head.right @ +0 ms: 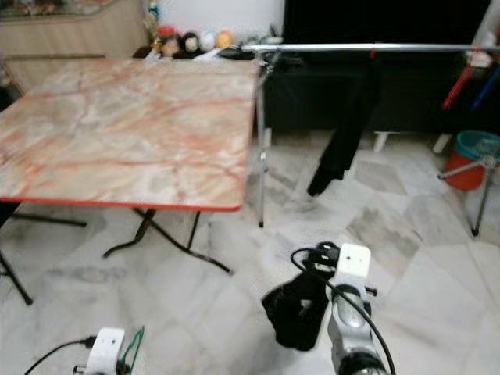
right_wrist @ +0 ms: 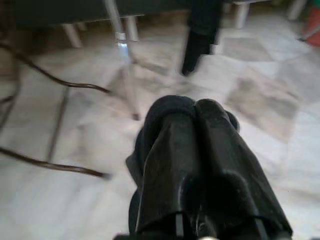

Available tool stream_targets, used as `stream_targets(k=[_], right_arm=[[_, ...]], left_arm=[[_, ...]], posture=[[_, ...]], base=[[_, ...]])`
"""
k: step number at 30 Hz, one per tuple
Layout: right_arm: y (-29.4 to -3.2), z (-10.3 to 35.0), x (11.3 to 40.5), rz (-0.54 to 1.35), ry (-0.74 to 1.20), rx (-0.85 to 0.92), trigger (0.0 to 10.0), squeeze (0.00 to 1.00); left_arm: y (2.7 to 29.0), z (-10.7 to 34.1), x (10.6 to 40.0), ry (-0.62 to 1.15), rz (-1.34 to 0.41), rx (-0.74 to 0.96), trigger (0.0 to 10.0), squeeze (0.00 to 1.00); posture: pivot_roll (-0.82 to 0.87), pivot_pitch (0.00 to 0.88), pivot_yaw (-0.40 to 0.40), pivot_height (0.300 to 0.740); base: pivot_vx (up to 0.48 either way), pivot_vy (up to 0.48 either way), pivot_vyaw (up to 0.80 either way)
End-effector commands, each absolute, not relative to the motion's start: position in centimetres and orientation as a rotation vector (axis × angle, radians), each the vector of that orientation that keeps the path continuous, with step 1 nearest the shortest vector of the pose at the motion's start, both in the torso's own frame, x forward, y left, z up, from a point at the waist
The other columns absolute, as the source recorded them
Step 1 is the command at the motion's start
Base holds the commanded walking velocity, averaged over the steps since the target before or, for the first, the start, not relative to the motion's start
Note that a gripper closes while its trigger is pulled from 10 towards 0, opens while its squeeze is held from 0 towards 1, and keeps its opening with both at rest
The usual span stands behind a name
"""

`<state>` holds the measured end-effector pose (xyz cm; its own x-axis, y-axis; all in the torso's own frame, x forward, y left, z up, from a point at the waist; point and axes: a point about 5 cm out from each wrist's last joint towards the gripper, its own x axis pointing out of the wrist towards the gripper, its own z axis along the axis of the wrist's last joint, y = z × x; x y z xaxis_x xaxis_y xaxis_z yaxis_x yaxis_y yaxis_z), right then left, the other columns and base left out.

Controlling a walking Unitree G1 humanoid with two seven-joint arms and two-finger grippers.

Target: Hang hanger

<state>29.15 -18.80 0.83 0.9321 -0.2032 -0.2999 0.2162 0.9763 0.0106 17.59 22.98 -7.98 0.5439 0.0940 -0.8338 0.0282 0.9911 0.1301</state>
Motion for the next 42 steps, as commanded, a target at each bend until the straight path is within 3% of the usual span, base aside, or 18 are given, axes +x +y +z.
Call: stream_targets(k=[1,27,42], right_arm=[[-19.6,1.3,29.4,-0.233,0.274,0.033,10.0,0.00],[-19.6,1.6,29.5,-0.224,0.256,0.014,10.0,0.00],[-19.6,2.4,30.0,-0.191,0.209,-0.035,10.0,0.00]], left_arm=[[22.6,-8.1,17.6,1.005,0.025,0.140,10.0,0.00],[22.7,-8.3,17.1,1.022,0.028,0.143,10.0,0.00],[22.6,-8.3,17.1,1.007,0.039,0.108,10.0,0.00]], posture=[[0.08,0.000,0.024,0.740],[0.09,0.000,0.022,0.740],[0.09,0.000,0.020,0.740]], base=[[0.000,0.368,0.00],[0.000,0.368,0.00],[0.000,0.000,0.00]])
